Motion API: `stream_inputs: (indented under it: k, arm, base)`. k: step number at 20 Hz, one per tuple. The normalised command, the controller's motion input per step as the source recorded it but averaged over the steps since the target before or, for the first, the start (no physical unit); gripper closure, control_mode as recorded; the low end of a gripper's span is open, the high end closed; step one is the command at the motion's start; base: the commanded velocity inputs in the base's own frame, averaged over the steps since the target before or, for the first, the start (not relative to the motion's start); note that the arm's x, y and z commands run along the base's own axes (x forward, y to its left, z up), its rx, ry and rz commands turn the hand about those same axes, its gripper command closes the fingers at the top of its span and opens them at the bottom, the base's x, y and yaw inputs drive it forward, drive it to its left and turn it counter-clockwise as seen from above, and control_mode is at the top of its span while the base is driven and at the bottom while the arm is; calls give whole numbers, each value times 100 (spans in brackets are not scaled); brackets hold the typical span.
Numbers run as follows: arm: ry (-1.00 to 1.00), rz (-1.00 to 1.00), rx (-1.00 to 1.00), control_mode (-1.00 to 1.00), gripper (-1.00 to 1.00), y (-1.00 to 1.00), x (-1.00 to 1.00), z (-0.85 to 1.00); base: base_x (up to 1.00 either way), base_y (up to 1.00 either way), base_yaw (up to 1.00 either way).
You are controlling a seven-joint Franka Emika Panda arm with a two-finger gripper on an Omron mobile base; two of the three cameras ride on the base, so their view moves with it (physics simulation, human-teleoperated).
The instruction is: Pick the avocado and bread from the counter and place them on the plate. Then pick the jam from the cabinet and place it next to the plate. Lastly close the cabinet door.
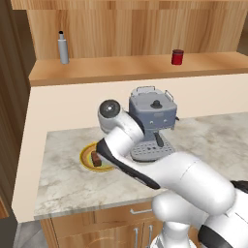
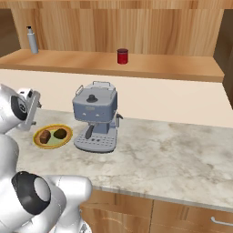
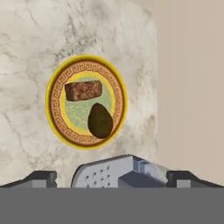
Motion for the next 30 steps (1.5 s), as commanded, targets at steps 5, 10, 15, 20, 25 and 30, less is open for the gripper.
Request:
stream_inputs:
  k: [5,10,15,20,25,30]
  arm:
    - [-4,-9,12,-100,-100,0,-47,61]
    - [0,-11,18,-100,-100,-7,-45,64]
    - [-8,-15,8,-100,-100,-21,-48,42]
    - [-13,-18,7,-100,-100,-28,-32,36]
    - [-5,-16,11,-100,-100,-34,-12,26]
    - [0,-10,17,-100,-100,-47,-6,33]
  base:
    - [0,0,0]
    - [0,0,0]
    - [0,0,0]
    - [0,0,0]
    - [0,0,0]
    - [0,0,0]
